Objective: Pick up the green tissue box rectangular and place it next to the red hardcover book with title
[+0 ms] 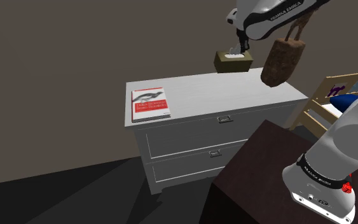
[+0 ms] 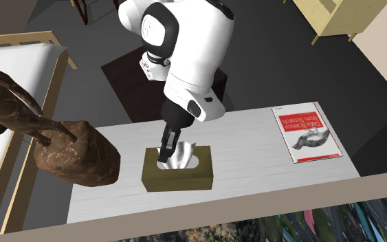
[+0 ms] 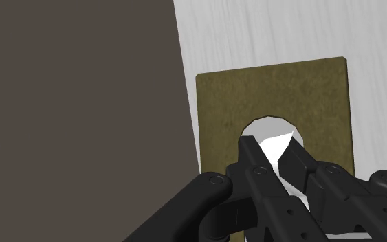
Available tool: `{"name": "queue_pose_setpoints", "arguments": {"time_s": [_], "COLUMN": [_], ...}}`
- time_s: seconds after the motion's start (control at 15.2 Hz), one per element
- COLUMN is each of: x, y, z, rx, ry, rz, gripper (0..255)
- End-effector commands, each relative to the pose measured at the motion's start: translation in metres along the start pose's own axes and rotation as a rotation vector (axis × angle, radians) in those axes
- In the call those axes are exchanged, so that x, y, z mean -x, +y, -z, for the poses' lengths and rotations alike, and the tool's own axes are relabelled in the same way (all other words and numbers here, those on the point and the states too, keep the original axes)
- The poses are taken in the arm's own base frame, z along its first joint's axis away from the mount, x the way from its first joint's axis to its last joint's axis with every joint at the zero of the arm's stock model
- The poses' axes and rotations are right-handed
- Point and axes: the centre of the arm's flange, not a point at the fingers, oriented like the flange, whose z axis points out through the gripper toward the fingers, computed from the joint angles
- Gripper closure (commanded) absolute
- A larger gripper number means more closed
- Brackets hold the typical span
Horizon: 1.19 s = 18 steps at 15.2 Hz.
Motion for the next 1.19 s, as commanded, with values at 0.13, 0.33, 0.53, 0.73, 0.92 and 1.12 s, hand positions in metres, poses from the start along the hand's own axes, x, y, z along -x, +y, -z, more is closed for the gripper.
{"name": "queue_pose_setpoints", "arguments": {"time_s": [0.13,0.33,0.53,0.73,0.92,1.12], "x": [0.005,0.01,0.014,0.018,0.023,0.027], "y": [0.01,0.017,0.025,0.032,0.04,0.048], "z": [0.018,0.031,0.044,0.057,0.07,0.084], "rx": [0.0,0.0,0.0,0.0,0.0,0.0], "ry": [0.0,0.0,0.0,0.0,0.0,0.0], "rz": [0.0,0.0,0.0,0.0,0.0,0.0], "gripper": [255,255,255,255,255,255]}}
